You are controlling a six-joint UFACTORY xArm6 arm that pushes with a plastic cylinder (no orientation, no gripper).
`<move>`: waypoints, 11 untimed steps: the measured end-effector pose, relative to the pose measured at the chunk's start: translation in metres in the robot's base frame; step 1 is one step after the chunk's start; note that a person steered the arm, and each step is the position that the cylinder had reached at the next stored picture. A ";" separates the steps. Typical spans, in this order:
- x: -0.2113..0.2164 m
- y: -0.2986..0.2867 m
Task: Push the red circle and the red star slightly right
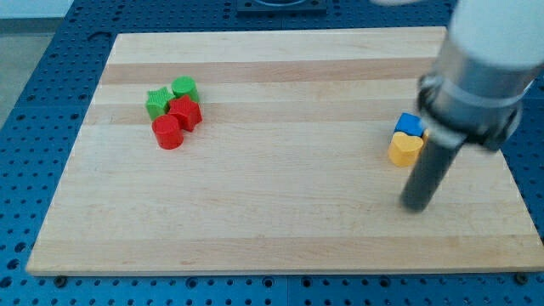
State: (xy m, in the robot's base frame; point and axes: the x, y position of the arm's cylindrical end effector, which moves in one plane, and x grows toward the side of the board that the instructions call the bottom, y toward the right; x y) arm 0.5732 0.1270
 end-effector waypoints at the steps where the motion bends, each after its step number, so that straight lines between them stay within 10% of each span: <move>1: 0.034 -0.106; 3: 0.014 -0.299; 5: -0.146 -0.416; 11: -0.154 -0.285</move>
